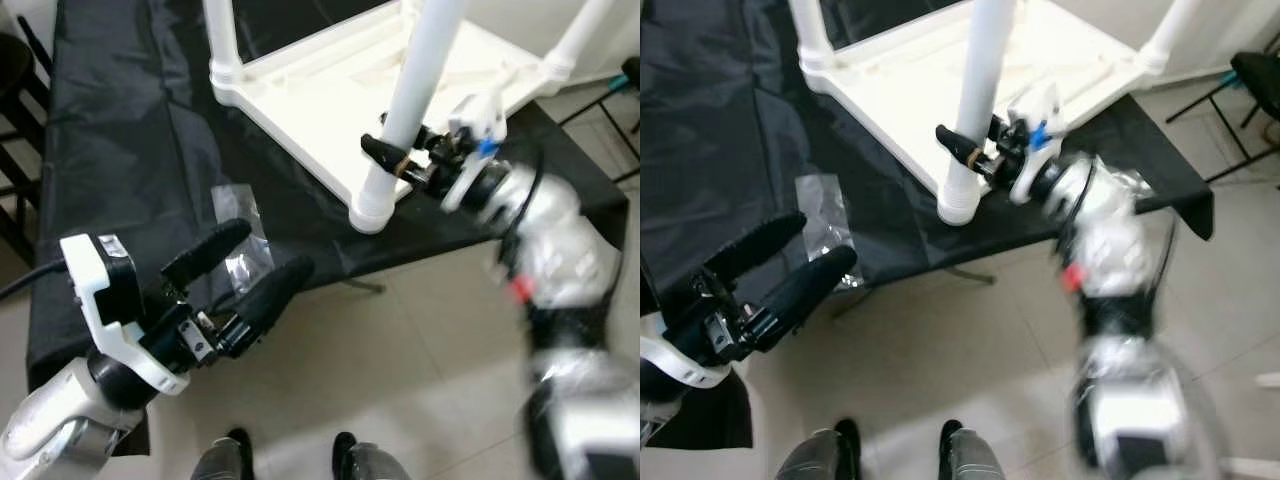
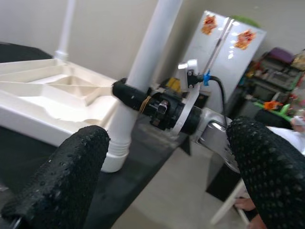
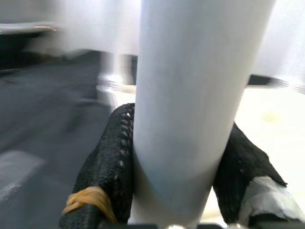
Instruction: Building children table
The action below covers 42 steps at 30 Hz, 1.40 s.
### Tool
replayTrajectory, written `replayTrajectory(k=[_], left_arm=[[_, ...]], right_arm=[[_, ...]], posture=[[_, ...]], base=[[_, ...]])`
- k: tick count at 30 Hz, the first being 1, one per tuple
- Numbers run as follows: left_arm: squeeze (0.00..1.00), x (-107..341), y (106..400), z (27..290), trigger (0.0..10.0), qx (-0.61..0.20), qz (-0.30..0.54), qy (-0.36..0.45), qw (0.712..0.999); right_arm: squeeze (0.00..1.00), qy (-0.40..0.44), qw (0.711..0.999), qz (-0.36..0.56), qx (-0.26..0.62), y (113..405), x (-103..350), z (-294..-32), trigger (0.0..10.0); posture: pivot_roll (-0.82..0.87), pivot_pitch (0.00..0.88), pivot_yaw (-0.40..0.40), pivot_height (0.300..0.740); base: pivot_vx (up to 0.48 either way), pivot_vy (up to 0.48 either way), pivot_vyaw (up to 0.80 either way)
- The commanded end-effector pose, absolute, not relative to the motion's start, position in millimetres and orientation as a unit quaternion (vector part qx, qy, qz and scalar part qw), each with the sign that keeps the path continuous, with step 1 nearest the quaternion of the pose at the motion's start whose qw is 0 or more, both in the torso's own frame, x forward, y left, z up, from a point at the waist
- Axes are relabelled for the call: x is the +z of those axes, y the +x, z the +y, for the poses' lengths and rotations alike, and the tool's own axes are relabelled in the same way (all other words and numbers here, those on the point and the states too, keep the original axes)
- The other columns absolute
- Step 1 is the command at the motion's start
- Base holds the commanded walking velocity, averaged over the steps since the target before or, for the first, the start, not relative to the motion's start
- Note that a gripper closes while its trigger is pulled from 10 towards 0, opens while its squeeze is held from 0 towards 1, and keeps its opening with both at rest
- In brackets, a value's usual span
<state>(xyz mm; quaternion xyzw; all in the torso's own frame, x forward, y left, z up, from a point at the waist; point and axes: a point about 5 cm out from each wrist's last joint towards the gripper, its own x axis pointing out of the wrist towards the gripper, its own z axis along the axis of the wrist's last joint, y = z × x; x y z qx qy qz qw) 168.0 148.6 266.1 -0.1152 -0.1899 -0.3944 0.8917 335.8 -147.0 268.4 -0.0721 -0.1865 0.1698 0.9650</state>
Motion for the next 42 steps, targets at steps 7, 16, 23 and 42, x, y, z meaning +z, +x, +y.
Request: replayTrajectory(k=[7, 16, 23, 42], left_arm=[[0.0, 266, 166, 143, 10.0, -0.396, -0.193, -0.119, 0.89], [0.0, 265, 166, 143, 10.0, -0.399, -0.193, -0.117, 0.889], [0.0, 263, 165, 137, 10.0, -0.408, -0.186, -0.123, 0.885], [0.0, 267, 157, 137, 10.0, -0.411, -0.178, -0.115, 0.887]], right_arm=[[0.0, -0.105, 0.99, -0.069, 0.06, 332, 191, -130, 0.0], [0.0, -0.092, 0.991, -0.064, 0.068, 325, 202, -116, 10.0], [1.0, -0.119, 0.925, -0.143, 0.331, 339, 260, -147, 10.0], [0.0, -0.149, 0.845, -0.128, 0.498, 375, 305, -145, 0.0]], posture=[[0.09, 0.282, -0.12, 0.74], [0.07, 0.28, -0.119, 0.74], [0.08, 0.286, -0.117, 0.74], [0.11, 0.331, -0.109, 0.74]], base=[[0.0, 0.0, 0.0], [0.0, 0.0, 0.0], [0.0, 0.0, 0.0], [0.0, 0.0, 0.0]])
